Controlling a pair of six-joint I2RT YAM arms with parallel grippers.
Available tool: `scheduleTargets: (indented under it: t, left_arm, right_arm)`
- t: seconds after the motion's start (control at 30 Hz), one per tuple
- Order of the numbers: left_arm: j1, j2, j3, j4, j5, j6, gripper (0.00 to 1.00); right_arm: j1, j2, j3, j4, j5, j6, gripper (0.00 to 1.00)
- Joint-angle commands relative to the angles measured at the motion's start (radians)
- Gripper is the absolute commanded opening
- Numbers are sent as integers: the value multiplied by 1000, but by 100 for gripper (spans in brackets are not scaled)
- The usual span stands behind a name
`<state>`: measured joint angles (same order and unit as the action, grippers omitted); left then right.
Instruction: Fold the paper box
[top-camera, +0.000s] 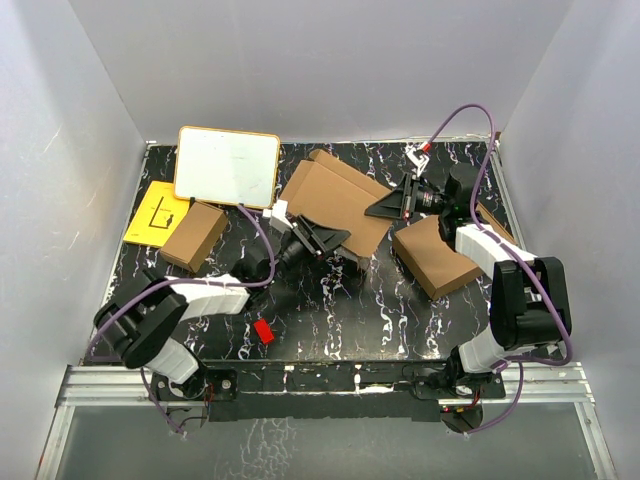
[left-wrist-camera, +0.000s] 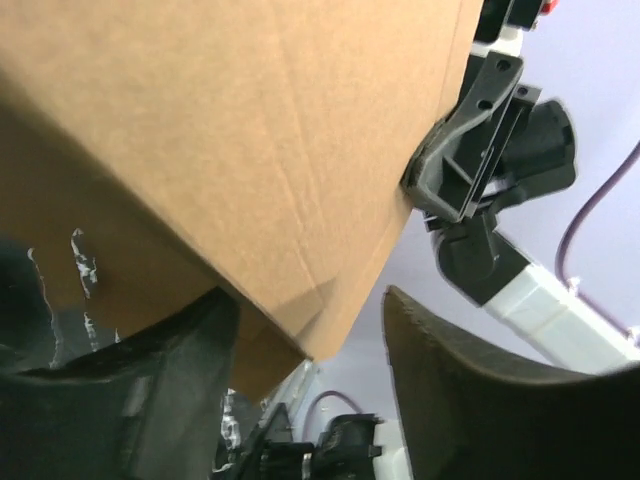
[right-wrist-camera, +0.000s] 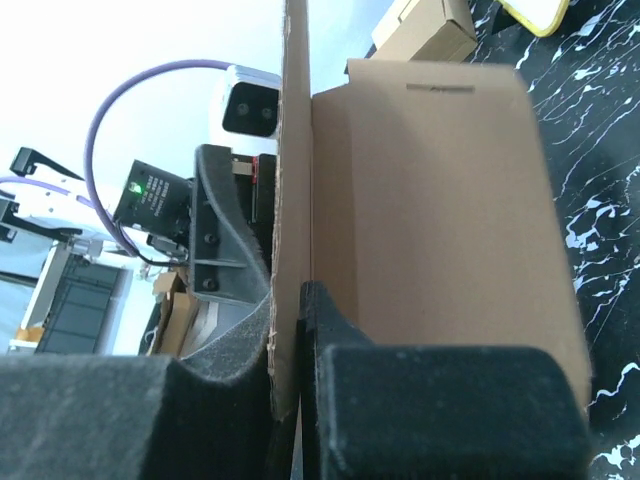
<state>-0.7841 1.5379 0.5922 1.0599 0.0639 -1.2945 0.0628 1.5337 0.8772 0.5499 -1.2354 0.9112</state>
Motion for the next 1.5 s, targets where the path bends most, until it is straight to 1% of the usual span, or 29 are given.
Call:
scheduleTargets:
  t: [0.0,0.07,0.13,0.17,0.27,0.3,0.4,0.47,0.6,0.67,0.77,0.83,0.9,0.97,1.0,1.1,1.23,1.33,1.4,1.47]
  left_arm:
    - [-1,-200,-46,-68,-29,258,64]
    - [10,-326,-68,-172,-27,428,75]
    - [18,-469,-77,-304,-18,633,93]
    - [22,-559,-76,-403,-15,740,97]
    - [52,-715,-41,-637,13,925,97]
    - [72,-752,-19,-705,20,960,97]
    - [184,-818,55,-869,24,1001,97]
    - [263,-839,80,-907,44,1006,97]
    - [404,-816,96,-862,168,980,97]
    - [448,-794,89,-831,185,963,97]
    - [515,-773,53,-756,203,915,95]
    - [570,-743,31,-695,252,859,90]
    - [629,-696,13,-628,342,787,79]
    - [683,-629,-16,-533,427,736,75]
    - [703,-598,-36,-453,463,718,73]
    - [723,-488,-115,-241,530,691,71]
    - [723,-330,-206,60,557,654,67]
    - [723,-251,-225,136,548,666,63]
    - [722,-216,-227,138,545,686,58]
    - [722,-188,-222,139,543,702,58]
  right_arm:
    - [6,-65,83,-70,-66,-176,8]
    - [5,-88,116,-138,-79,-251,8]
    - [5,-110,159,-245,-85,-361,8]
    - [6,-119,187,-315,-87,-434,8]
    - [3,-133,290,-584,-66,-694,8]
    - [4,-135,342,-713,-53,-811,8]
    - [3,-136,431,-909,-14,-1004,8]
    - [4,-134,482,-998,-3,-1080,8]
    - [3,-127,570,-1143,29,-1201,8]
    - [3,-128,603,-1199,62,-1246,8]
    - [4,-141,630,-1238,97,-1283,8]
    - [3,-149,637,-1248,108,-1292,8]
    - [4,-153,644,-1254,106,-1293,8]
    - [3,-152,648,-1263,99,-1294,8]
    - [3,-151,647,-1267,96,-1296,8]
    - [6,-144,621,-1278,79,-1307,8]
    - [12,-125,602,-1305,85,-1334,8]
    - [12,-116,586,-1299,108,-1345,8]
    - [13,-103,580,-1298,132,-1359,8]
    - [14,-87,572,-1298,154,-1376,8]
